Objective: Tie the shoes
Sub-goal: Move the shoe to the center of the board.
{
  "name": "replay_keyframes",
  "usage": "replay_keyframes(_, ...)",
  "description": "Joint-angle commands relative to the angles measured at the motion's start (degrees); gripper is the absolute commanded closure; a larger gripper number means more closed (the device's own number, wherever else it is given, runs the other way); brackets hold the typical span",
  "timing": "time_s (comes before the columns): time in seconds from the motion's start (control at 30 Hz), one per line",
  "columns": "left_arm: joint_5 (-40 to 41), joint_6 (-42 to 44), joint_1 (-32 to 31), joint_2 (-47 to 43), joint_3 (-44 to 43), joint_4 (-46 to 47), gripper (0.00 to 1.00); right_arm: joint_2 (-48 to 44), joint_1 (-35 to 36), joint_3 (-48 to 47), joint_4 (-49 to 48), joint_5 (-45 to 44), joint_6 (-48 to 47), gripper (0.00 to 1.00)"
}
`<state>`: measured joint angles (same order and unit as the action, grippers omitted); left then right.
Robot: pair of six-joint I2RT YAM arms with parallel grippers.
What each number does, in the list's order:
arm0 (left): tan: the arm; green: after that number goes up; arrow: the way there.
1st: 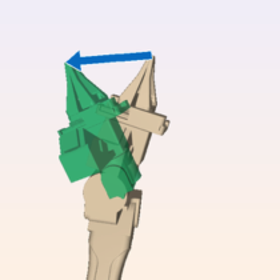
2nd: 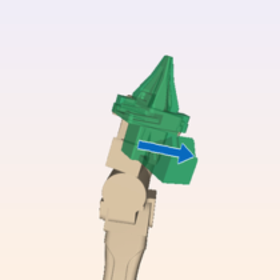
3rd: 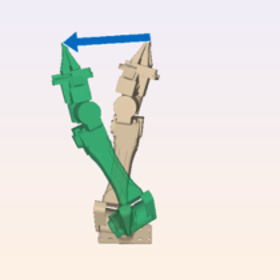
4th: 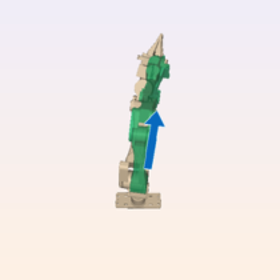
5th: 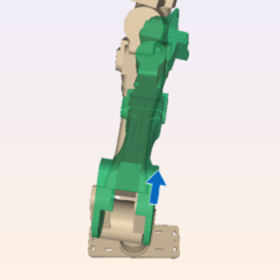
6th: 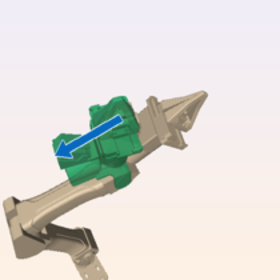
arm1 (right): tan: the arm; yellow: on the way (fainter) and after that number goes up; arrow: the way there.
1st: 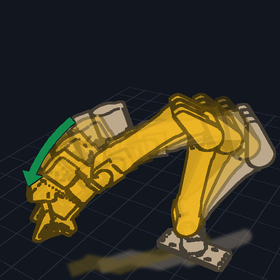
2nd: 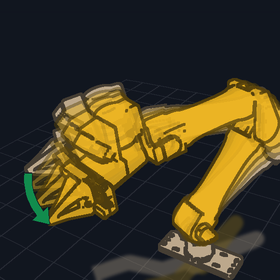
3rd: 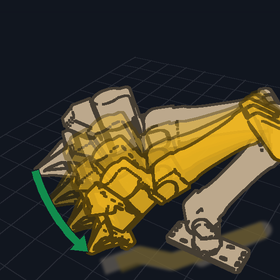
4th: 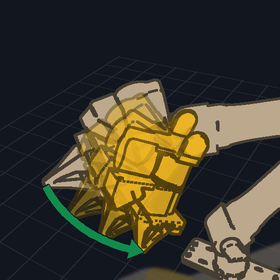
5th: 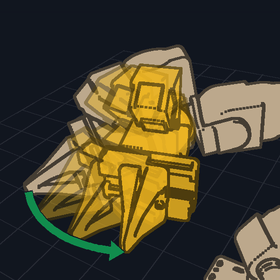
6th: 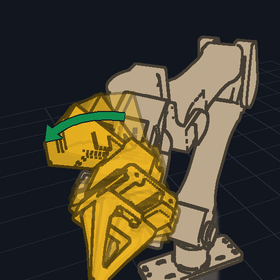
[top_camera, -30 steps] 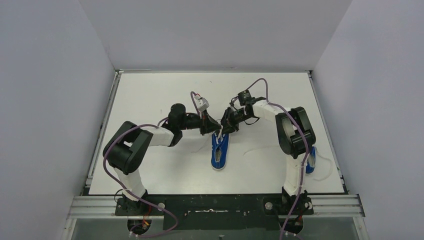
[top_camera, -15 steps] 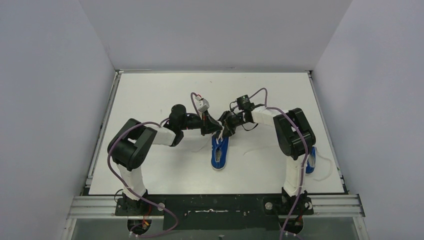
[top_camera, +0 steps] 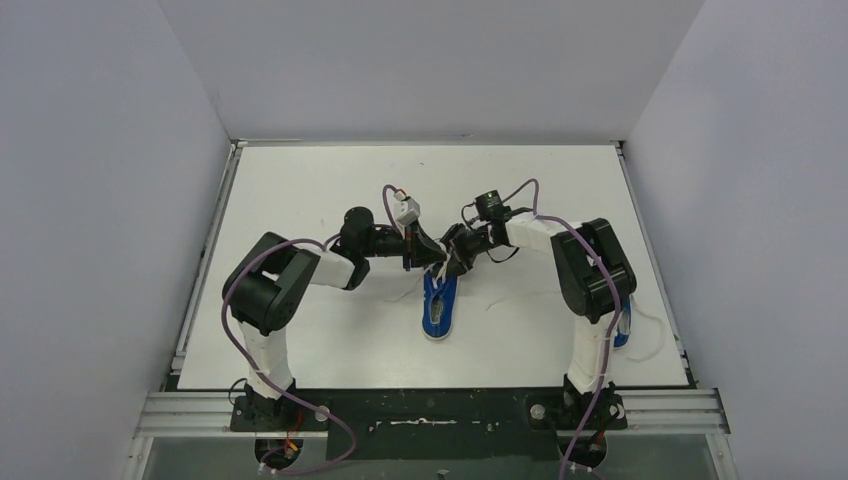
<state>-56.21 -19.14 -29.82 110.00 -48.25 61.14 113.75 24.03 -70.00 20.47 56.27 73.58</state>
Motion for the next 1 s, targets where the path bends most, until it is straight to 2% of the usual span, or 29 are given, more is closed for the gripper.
replay_keyframes(0.0, 4.1, 1.8, 1.6, 0.5, -3.3, 4.8, 1.00, -4.7, 2.1, 2.2, 2.9, 2.9, -0.9, 0.60)
replay_keyframes(0.13, 3.6, 2.8, 1.5, 0.7, -3.6, 4.2, 1.00, -4.7, 3.7, 1.7, 1.8, 2.9, 0.5, 0.60)
replay_keyframes(0.33, 3.6, 3.1, 1.7, 0.7, -3.5, 4.2, 1.00, -5.2, 5.8, 4.1, -7.8, 3.5, 9.2, 0.66)
replay_keyframes(0.37, 3.5, 3.1, 1.8, 0.7, -3.4, 4.4, 1.00, -5.4, 5.8, 4.1, -7.5, 3.0, 9.3, 0.68)
replay_keyframes(0.5, 3.6, 2.6, 2.1, -0.2, -2.6, 4.5, 1.00, -6.9, 4.9, 5.6, -7.5, 0.8, 9.6, 0.99)
replay_keyframes(0.7, 4.6, 0.2, 2.4, -3.5, 1.2, 5.4, 1.00, -8.1, 1.8, 4.9, -7.4, -2.6, 4.7, 1.00)
replay_keyframes(0.83, 8.3, -0.4, 2.5, -5.7, 5.0, 5.0, 1.00, -10.7, 0.0, 0.0, 5.4, -8.7, -6.6, 1.00)
replay_keyframes(0.97, 12.4, -4.3, 2.7, -6.3, 8.1, 8.0, 1.00, -15.4, -2.4, 2.1, 8.2, -13.2, -11.1, 1.00)
